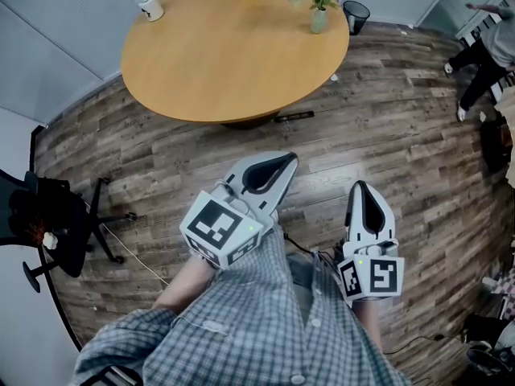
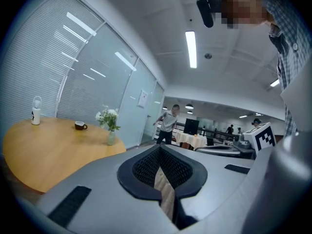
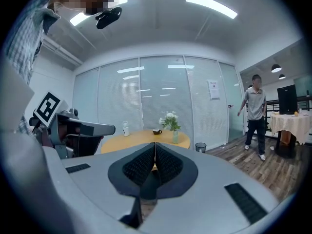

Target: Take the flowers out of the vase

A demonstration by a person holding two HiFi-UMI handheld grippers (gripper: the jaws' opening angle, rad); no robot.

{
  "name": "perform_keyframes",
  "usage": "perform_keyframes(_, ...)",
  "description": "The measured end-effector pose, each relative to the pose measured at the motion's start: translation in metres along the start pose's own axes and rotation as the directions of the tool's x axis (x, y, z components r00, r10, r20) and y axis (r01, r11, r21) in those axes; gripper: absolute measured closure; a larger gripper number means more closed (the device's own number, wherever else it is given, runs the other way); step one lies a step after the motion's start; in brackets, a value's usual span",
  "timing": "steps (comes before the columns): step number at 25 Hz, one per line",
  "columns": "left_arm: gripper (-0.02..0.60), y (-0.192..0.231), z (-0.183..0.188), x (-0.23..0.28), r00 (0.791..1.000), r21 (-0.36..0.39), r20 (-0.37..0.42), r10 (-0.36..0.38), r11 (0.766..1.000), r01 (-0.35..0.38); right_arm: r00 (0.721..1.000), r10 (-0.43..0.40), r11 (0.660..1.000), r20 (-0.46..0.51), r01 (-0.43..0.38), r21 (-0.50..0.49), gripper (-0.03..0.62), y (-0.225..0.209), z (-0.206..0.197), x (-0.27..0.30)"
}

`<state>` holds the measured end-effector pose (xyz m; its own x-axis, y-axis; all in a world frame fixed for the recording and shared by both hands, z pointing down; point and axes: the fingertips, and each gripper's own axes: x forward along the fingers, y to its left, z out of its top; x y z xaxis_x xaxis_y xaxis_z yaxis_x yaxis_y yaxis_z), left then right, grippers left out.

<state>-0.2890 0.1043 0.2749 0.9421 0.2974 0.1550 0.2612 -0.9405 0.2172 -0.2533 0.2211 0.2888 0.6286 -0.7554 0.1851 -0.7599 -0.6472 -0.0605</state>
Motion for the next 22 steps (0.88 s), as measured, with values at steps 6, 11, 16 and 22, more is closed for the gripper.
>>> perform_keyframes(6, 0.574, 0.03, 0.002, 0.009, 1.0, -0.005, -0.011, 0.022, 1.0, -0.022, 1.0, 0.005, 1.0, -0.003, -0.005, 0.011, 0.583, -0.003, 0.002, 0.033)
perform_keyframes(11, 0.574, 0.046, 0.0, 0.015, 0.999, -0.019, -0.026, 0.038, 0.999, -0.039, 1.0, 0.0, 1.0, -0.018, 0.0, 0.03, 0.583, -0.009, -0.002, 0.048)
perform_keyframes(16, 0.574, 0.055, 0.002, 0.031, 0.998, -0.017, -0.038, 0.049, 0.999, -0.049, 1.0, 0.002, 0.999, -0.025, -0.001, 0.039, 0.583, -0.025, -0.001, 0.065)
perform_keyframes(22, 0.574, 0.071, 0.01, 0.06, 0.994, -0.03, -0.032, 0.101, 0.994, -0.101, 0.999, 0.037, 0.999, -0.018, -0.037, 0.033, 0.583, -0.053, 0.004, 0.095)
